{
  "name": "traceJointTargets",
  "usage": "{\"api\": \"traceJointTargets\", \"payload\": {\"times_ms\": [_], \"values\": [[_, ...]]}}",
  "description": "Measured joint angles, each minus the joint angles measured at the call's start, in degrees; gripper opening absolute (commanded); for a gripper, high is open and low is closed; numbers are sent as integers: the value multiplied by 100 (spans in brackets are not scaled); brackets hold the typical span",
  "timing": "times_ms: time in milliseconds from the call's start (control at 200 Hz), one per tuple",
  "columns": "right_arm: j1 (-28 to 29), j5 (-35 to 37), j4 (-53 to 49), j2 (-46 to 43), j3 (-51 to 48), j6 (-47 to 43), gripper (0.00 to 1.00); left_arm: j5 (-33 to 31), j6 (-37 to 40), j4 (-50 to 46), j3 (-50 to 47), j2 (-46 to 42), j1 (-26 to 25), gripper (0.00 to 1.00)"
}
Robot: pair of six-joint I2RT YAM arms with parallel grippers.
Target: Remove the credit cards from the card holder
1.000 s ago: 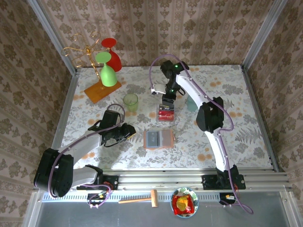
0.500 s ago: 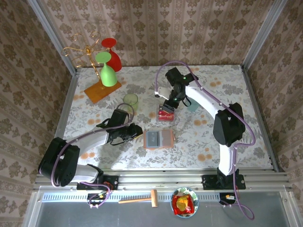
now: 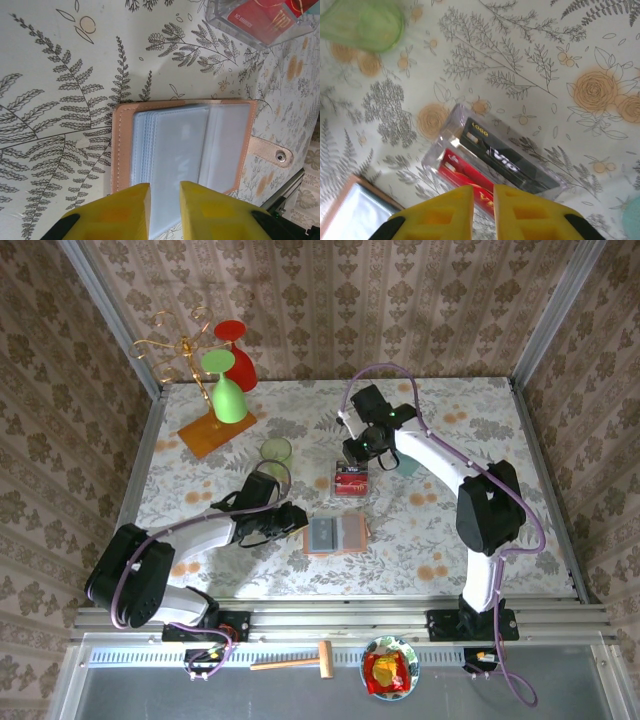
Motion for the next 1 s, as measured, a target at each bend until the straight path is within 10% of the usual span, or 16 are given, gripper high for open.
{"api": "traceJointTargets", "payload": {"times_ms": [480, 1000], "values": [[275, -1213, 1093, -960, -1891, 2605, 18, 2, -87, 151, -48, 22, -151, 10], [879, -1390, 1364, -1182, -2531, 3348, 22, -24, -96, 133, -286, 214, -291, 7]]}}
